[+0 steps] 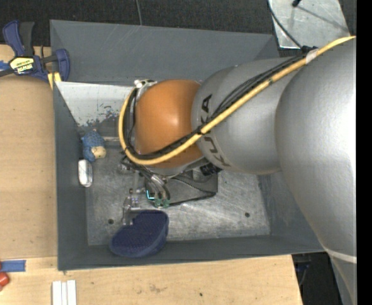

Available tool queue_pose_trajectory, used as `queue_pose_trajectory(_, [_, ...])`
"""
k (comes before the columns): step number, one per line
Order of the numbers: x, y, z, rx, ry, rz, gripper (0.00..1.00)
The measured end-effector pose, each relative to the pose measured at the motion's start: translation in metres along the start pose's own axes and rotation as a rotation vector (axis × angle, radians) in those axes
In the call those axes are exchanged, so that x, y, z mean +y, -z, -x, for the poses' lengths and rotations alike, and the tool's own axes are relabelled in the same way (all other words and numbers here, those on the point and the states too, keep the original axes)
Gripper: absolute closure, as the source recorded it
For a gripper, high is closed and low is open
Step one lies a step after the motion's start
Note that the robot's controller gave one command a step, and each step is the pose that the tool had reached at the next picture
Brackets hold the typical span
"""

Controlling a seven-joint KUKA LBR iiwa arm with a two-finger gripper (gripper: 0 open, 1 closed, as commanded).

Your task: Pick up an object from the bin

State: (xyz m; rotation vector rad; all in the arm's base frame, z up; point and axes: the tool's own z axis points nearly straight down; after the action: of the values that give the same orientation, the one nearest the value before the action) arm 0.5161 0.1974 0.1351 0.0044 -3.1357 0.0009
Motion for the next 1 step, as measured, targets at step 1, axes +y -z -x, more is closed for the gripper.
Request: queue_pose_trajectory(1, [-0.0849, 0.04, -0.0194, -0.008, 0.25, -0.002, 0.0])
